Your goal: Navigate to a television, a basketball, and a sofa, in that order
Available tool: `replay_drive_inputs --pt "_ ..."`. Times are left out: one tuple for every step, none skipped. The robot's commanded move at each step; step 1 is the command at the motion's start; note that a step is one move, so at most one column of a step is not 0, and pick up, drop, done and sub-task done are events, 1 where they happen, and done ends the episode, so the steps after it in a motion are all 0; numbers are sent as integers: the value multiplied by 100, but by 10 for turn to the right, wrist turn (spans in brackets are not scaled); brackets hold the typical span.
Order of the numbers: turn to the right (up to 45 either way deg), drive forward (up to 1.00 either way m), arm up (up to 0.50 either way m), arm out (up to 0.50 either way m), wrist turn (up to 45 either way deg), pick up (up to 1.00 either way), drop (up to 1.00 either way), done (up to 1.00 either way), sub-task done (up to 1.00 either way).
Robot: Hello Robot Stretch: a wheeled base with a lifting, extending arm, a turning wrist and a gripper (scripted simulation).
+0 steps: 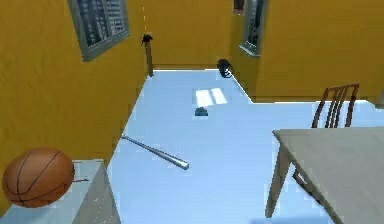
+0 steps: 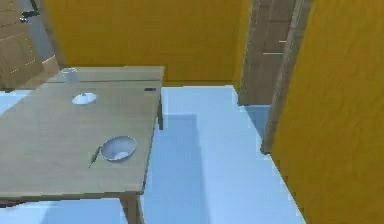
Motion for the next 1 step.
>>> replay_drive_inputs --pt "450 0 0 0 0 0 0 0 0"
